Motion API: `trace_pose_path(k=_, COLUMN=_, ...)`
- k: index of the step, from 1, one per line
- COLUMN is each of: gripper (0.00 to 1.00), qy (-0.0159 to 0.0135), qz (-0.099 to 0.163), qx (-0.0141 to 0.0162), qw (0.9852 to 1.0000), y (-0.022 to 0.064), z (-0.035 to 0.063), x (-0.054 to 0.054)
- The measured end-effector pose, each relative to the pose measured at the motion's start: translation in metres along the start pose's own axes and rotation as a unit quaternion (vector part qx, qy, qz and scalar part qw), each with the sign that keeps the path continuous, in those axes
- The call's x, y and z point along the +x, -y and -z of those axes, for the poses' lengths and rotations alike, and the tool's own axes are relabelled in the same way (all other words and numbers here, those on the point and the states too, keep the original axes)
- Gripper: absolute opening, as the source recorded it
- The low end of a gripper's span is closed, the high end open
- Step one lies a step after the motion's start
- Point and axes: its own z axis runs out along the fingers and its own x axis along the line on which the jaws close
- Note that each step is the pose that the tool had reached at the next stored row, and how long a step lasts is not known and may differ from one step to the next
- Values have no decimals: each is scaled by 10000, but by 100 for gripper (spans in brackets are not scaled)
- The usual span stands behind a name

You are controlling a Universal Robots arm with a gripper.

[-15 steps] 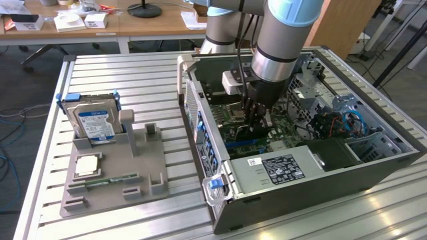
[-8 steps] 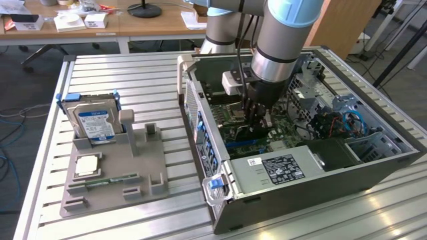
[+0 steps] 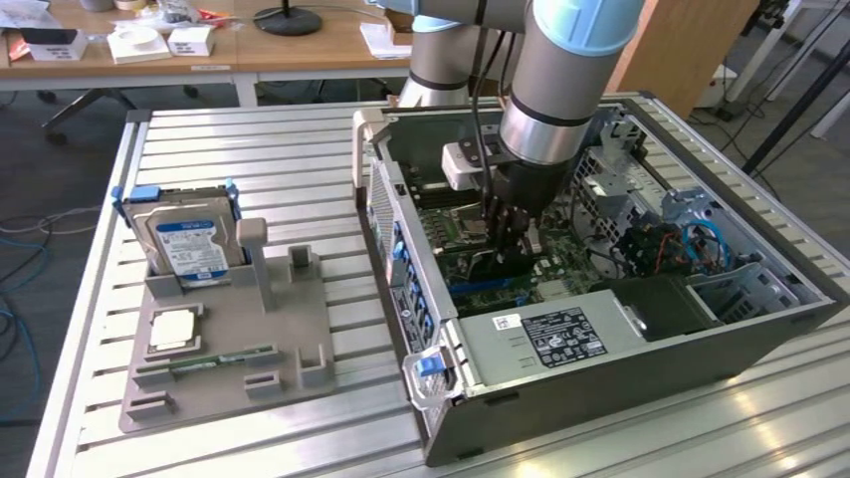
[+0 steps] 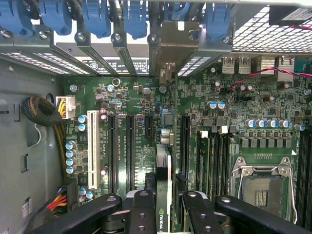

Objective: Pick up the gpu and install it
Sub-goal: 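Insert the gpu into the slot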

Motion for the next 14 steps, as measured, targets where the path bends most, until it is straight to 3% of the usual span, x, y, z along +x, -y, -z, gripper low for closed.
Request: trace_pose_path(k=14, gripper=26, qy=1, qz=0, qx=1, qw=10000, y=0, z=-10, x=0)
